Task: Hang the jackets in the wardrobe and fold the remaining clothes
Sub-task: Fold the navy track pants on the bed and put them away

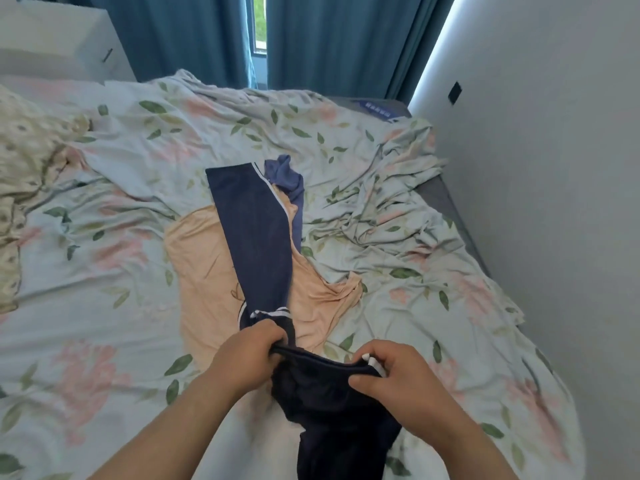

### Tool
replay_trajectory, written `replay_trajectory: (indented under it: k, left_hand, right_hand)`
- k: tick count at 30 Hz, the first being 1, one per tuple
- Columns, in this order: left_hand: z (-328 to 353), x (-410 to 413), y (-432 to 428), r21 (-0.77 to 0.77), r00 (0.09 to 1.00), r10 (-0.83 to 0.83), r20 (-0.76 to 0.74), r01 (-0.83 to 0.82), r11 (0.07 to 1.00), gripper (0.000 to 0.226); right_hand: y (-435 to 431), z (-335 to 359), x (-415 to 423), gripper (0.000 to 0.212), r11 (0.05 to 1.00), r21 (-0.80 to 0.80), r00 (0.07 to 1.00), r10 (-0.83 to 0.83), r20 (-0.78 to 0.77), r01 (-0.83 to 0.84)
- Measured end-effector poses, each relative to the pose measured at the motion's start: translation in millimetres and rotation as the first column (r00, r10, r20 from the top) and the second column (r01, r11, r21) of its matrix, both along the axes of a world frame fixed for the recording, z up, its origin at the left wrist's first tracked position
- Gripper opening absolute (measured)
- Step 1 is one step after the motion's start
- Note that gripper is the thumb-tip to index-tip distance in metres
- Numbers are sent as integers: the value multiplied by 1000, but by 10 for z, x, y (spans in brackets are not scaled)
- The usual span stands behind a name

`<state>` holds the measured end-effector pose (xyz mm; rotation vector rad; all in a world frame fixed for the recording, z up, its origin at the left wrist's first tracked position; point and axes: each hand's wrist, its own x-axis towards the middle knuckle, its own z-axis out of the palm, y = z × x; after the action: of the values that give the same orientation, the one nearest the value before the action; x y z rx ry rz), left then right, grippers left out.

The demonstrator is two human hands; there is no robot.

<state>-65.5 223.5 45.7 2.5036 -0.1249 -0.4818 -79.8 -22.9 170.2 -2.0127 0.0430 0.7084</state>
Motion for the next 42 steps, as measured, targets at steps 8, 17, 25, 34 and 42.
replay_trajectory:
  k: [8, 17, 25, 34, 42]
  left_hand:
    - [665, 187, -68, -227, 994, 109, 4, -106, 968, 15]
    - [2256, 486, -286, -727, 776, 630, 5, -430, 536, 13]
    - [4314, 819, -232, -714, 690, 565, 453, -98, 693, 19]
    - [6347, 506, -573, -534, 647, 333, 686, 137, 834, 22]
    - [7139, 158, -1100, -550, 731, 247, 636, 205, 809, 41]
  right_hand:
    - [-237, 1312, -62, 26, 975, 118, 968, -205, 145, 189]
    - [-445, 2555, -150, 22, 904, 312, 847, -396, 353, 293]
    - [-780, 3772, -105, 12, 869, 365, 605, -495, 624, 334]
    - [-1463, 4964, 104, 10, 898, 304, 441, -425, 790, 319]
    - [-2168, 5688, 56, 19, 899, 338, 359, -424, 832, 277]
